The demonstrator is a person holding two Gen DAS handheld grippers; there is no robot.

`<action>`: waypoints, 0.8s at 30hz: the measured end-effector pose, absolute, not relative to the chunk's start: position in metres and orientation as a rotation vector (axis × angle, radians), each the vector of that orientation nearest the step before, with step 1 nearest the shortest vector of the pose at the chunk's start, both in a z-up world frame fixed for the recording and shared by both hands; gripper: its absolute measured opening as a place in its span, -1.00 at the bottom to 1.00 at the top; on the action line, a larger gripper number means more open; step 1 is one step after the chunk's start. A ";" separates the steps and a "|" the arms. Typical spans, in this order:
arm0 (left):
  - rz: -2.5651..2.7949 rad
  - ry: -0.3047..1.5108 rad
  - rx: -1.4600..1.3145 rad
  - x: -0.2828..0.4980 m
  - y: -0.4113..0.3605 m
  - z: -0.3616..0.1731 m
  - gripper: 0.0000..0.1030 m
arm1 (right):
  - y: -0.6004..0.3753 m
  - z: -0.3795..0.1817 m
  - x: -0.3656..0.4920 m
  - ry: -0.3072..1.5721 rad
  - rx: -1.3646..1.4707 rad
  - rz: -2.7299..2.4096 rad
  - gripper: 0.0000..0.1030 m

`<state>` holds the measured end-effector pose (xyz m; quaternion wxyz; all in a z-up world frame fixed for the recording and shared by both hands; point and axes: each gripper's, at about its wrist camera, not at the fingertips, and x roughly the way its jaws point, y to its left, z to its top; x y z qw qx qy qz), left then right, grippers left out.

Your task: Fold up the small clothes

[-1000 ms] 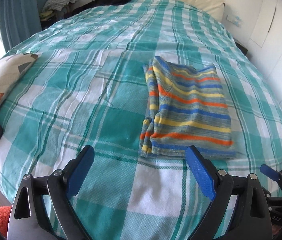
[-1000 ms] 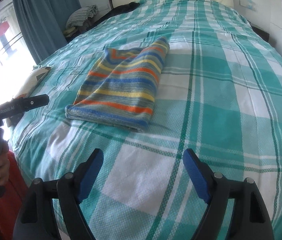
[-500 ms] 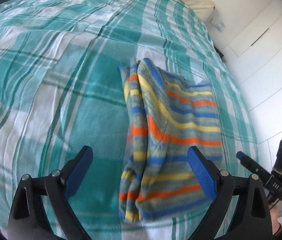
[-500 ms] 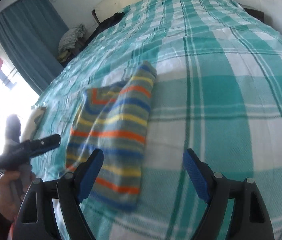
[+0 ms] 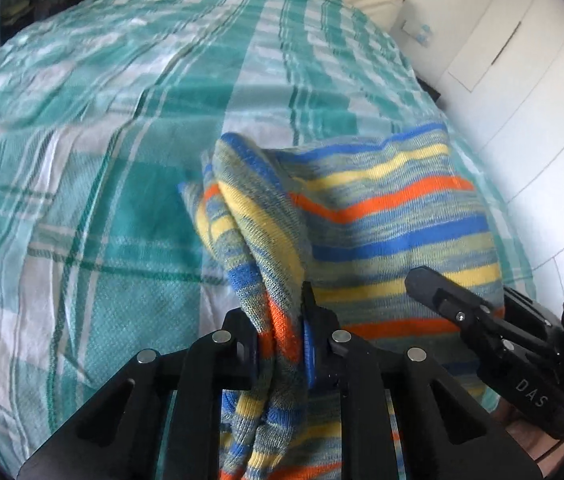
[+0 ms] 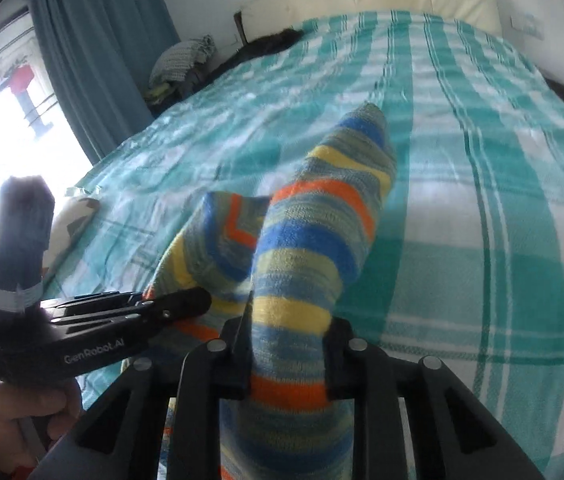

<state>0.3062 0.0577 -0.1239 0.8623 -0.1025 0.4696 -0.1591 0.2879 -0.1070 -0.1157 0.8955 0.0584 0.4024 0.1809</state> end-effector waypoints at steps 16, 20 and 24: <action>-0.115 0.928 0.201 0.212 0.025 -0.115 0.81 | -0.202 -0.108 0.228 0.992 -0.129 0.010 0.77; -0.009 0.791 0.270 0.161 0.018 -0.073 0.99 | -0.195 -0.073 0.174 0.916 -0.137 0.008 0.83; 0.098 0.766 0.344 0.142 0.010 -0.039 0.99 | -0.188 -0.037 0.128 0.830 -0.103 0.014 0.99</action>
